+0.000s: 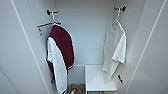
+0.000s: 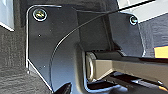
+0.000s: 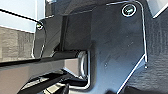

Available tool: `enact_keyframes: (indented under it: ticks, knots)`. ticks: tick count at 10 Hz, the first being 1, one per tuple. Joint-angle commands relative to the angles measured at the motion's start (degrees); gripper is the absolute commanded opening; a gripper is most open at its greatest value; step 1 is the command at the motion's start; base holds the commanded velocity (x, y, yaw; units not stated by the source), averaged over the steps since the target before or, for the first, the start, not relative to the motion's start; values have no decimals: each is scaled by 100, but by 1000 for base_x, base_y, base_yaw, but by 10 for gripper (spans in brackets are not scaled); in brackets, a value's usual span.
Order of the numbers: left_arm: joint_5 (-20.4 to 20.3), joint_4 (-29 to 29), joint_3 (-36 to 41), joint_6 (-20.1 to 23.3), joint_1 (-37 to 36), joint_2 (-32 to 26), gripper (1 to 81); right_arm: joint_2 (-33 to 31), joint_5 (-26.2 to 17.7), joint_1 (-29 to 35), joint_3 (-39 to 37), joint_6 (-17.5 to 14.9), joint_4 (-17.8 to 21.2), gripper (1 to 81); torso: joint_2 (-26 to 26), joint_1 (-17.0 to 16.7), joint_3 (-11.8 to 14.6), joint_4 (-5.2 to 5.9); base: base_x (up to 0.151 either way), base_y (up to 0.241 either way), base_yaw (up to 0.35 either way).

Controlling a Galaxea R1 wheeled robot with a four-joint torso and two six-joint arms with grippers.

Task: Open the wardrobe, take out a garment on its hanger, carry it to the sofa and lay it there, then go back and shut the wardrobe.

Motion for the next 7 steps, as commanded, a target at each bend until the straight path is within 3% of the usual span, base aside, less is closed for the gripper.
enact_keyframes:
  ticks: [1,7]
  knots:
    - [370,-16,48,11,-191,-10,811,-74,-345,178,38,-29,7,811,0,1,0,0,70,0,0]
    - [370,-16,48,11,-183,-19,811,-83,-345,185,38,-29,7,811,0,1,0,0,71,0,0]
